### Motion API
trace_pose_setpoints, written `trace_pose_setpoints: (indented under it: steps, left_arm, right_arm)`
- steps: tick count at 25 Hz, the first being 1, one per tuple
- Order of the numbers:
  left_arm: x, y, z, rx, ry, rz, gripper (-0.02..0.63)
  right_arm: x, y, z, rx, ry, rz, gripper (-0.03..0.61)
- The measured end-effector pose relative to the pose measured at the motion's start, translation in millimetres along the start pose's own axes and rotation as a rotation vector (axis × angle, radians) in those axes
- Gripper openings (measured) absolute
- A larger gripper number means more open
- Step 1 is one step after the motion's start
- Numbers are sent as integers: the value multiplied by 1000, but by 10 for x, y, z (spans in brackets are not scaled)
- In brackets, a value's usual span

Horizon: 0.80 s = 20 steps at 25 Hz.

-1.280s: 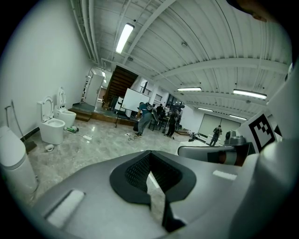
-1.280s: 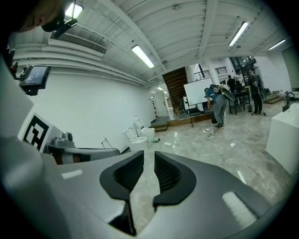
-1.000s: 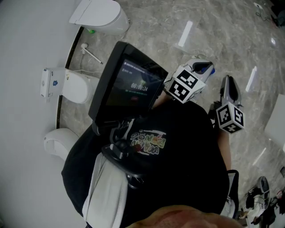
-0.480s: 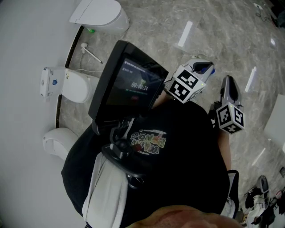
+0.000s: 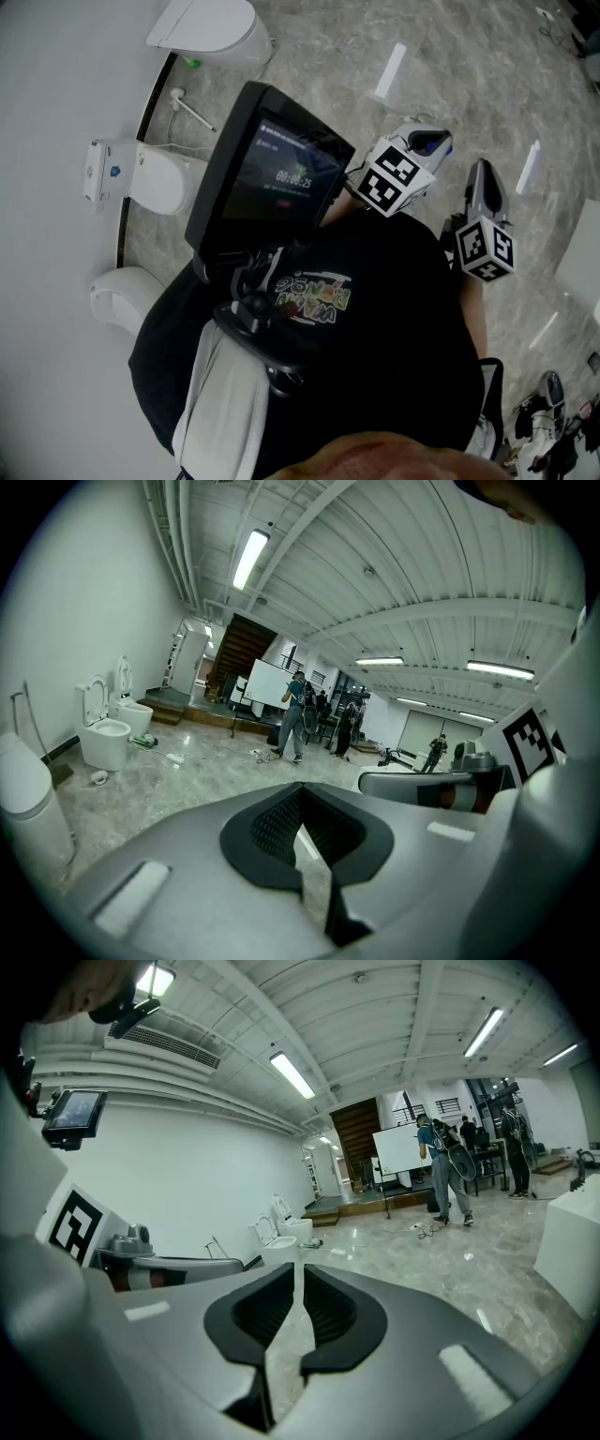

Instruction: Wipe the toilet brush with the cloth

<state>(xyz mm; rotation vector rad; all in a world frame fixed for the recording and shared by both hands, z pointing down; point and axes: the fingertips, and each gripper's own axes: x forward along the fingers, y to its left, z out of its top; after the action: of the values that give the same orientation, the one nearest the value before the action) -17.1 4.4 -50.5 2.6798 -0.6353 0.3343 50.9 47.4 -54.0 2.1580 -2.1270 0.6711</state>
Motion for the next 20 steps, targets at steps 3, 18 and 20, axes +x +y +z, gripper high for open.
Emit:
trace_pose_setpoints:
  steps: [3, 18, 20]
  left_arm:
    - [-3, 3, -3, -1, 1, 1, 8]
    - [-7, -4, -8, -4, 0, -3, 8]
    - [-8, -8, -14, -6, 2, -4, 8]
  right_arm:
    - [-1, 4, 5, -2, -2, 0, 35]
    - [-30, -3, 18, 1, -13, -9, 5]
    - [-38, -4, 16, 2, -15, -11, 5]
